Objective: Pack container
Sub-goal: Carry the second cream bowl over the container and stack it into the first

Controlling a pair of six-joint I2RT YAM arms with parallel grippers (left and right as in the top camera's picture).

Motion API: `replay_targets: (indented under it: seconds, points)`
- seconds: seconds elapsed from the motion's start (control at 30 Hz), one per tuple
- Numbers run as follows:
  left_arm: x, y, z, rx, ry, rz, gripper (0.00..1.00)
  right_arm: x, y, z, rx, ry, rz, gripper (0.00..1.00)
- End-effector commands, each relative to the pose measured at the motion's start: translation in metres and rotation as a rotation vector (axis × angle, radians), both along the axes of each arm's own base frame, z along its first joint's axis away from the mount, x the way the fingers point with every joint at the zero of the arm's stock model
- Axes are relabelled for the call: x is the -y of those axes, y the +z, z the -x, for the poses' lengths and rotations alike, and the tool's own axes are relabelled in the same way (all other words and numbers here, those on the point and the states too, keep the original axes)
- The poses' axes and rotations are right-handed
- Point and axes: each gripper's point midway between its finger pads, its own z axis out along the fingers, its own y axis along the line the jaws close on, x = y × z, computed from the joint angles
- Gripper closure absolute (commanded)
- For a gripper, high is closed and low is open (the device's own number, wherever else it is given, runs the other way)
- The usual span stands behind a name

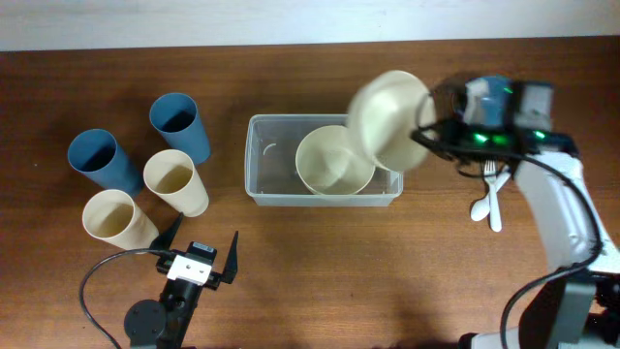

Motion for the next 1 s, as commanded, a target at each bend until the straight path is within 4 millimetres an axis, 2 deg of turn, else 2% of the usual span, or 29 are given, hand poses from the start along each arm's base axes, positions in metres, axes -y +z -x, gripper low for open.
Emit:
replay_targets:
  seconds: [0.0, 0.2, 0.37, 0.97]
  points:
    - [-0.002, -0.002, 0.000, 0.002, 0.012, -0.008, 0.00, -0.016, 0.016, -0.012, 0.029, -0.074, 0.137, 0.96]
    - [-0.002, -0.002, 0.000, 0.002, 0.012, -0.008, 0.00, -0.038, -0.015, -0.012, -0.041, -0.129, 0.302, 0.96]
    - [-0.002, -0.002, 0.000, 0.002, 0.012, -0.008, 0.00, -0.052, -0.032, -0.009, -0.067, -0.104, 0.361, 0.96]
    - [-0.002, -0.002, 0.000, 0.002, 0.012, -0.008, 0.00, -0.052, -0.074, -0.006, -0.173, -0.085, 0.401, 0.96]
